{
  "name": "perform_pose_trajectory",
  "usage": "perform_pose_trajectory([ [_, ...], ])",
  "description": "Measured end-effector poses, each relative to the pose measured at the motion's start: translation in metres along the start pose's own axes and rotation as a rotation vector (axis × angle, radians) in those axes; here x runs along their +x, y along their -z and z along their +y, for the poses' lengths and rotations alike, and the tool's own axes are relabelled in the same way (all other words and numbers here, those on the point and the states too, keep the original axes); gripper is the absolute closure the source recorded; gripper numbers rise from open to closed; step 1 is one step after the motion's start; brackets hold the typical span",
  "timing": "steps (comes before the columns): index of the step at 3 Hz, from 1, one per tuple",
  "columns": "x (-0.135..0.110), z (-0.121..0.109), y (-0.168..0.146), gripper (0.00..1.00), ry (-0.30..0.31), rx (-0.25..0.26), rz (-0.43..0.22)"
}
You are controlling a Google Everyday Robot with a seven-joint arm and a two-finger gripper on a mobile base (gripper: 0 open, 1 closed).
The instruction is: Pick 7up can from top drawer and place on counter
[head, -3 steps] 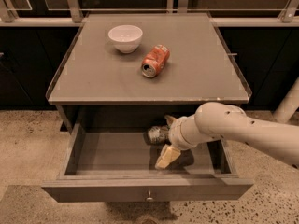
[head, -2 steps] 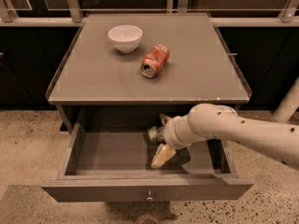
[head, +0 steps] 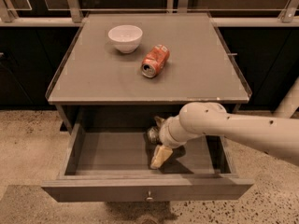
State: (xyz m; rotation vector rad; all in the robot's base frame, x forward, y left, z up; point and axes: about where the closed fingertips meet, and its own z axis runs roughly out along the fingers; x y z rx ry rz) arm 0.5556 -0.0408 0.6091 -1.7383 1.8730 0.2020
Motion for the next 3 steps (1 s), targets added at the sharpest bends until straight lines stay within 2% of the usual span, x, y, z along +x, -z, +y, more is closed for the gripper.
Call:
perform_pose_trajectory([
  [1, 0.0013, 0.0009, -0.0016, 0.00, 0.006, -0.008, 0.007],
  [3, 0.0012, 0.0010, -0.0017, 0.42, 0.006, -0.008, 0.007],
])
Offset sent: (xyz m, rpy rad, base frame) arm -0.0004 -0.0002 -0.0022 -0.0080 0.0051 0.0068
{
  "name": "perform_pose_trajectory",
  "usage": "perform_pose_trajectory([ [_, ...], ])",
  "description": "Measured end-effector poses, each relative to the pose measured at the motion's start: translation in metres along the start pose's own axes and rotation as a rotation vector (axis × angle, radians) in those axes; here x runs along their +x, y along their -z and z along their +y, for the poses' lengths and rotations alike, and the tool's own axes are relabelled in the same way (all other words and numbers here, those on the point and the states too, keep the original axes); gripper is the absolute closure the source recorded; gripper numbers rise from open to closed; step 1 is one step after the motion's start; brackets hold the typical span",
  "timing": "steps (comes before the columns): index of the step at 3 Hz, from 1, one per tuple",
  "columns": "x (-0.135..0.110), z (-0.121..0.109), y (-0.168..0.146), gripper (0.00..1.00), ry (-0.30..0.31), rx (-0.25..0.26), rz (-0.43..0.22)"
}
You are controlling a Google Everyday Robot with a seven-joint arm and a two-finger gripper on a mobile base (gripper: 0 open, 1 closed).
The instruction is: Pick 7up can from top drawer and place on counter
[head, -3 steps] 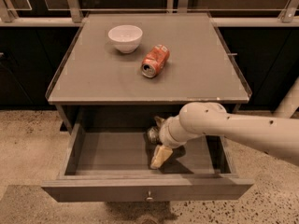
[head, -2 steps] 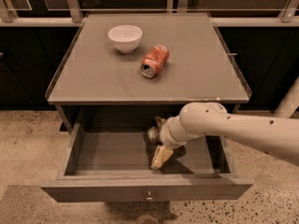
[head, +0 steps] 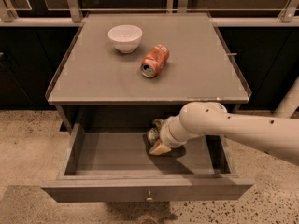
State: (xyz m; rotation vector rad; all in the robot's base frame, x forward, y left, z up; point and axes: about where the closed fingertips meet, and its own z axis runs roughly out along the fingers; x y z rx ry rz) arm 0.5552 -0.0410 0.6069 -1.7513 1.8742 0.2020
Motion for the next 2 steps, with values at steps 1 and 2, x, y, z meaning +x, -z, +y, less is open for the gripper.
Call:
perform_pose_trajectory([
  [1, 0.0000, 0.0000, 0.0000, 0.64, 0.000, 0.000, 0.000],
  [2, 0.0000, 0.0000, 0.0000, 0.87, 0.000, 0.000, 0.000],
])
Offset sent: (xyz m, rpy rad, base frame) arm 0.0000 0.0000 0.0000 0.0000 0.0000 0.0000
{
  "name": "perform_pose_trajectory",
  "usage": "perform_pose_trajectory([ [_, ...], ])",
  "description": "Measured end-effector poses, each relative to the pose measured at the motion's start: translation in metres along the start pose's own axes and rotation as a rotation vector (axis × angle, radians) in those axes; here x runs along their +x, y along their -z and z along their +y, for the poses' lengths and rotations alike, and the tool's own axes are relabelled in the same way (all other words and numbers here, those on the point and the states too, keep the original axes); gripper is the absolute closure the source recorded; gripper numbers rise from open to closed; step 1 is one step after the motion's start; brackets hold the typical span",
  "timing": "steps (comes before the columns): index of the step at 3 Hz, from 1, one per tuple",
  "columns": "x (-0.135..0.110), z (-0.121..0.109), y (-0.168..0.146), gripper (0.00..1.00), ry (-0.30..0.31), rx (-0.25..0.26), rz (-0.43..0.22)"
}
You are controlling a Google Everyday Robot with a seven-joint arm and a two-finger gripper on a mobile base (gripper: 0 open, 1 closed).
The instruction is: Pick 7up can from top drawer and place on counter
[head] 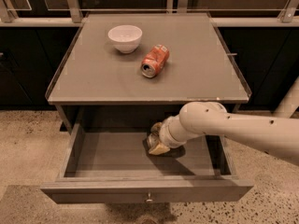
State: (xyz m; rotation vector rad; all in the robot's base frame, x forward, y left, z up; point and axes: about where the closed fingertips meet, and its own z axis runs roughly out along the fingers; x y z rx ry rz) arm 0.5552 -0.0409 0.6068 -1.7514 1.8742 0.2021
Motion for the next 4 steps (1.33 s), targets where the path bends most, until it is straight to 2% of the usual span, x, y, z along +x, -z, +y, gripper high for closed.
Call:
perform_pose_trajectory([
  [1, -0.001, -0.001, 0.002, 1.00, 0.000, 0.000, 0.000],
  [2, 0.001, -0.003, 0.028, 1.00, -0.043, 0.021, -0.057],
  [3, 0.022, 0.000, 0.093, 1.00, -0.157, 0.085, -0.094],
  [4, 0.034, -0.003, 0.164, 1.00, -0.209, 0.171, -0.088],
])
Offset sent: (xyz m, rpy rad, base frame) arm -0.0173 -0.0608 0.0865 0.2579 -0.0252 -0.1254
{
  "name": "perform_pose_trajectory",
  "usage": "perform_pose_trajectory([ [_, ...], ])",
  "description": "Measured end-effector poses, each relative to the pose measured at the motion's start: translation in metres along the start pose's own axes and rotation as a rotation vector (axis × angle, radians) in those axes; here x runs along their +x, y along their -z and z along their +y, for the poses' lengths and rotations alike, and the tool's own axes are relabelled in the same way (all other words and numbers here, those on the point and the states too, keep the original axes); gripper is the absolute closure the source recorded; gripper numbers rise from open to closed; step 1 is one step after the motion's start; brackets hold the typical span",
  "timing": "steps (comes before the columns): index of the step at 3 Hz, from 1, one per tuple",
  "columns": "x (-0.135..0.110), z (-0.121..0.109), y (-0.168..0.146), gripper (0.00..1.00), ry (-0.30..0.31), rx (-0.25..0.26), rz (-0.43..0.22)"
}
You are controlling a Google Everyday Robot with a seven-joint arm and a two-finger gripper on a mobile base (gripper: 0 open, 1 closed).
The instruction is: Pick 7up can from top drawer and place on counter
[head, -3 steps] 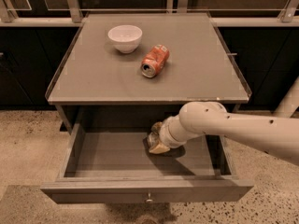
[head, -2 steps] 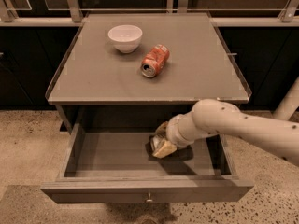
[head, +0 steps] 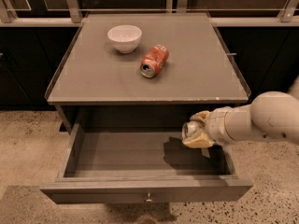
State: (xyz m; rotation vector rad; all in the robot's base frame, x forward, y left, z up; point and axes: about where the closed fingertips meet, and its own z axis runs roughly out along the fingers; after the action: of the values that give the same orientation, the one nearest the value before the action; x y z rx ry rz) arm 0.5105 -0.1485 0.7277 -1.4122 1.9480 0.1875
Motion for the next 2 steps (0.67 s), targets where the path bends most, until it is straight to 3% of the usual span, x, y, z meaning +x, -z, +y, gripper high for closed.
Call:
perform_pose_trajectory([
  [1, -0.015, -0.034, 0.054, 1.00, 0.036, 0.069, -0.030],
  [2, -0.024, -0.045, 0.061, 1.00, 0.051, 0.090, -0.042],
])
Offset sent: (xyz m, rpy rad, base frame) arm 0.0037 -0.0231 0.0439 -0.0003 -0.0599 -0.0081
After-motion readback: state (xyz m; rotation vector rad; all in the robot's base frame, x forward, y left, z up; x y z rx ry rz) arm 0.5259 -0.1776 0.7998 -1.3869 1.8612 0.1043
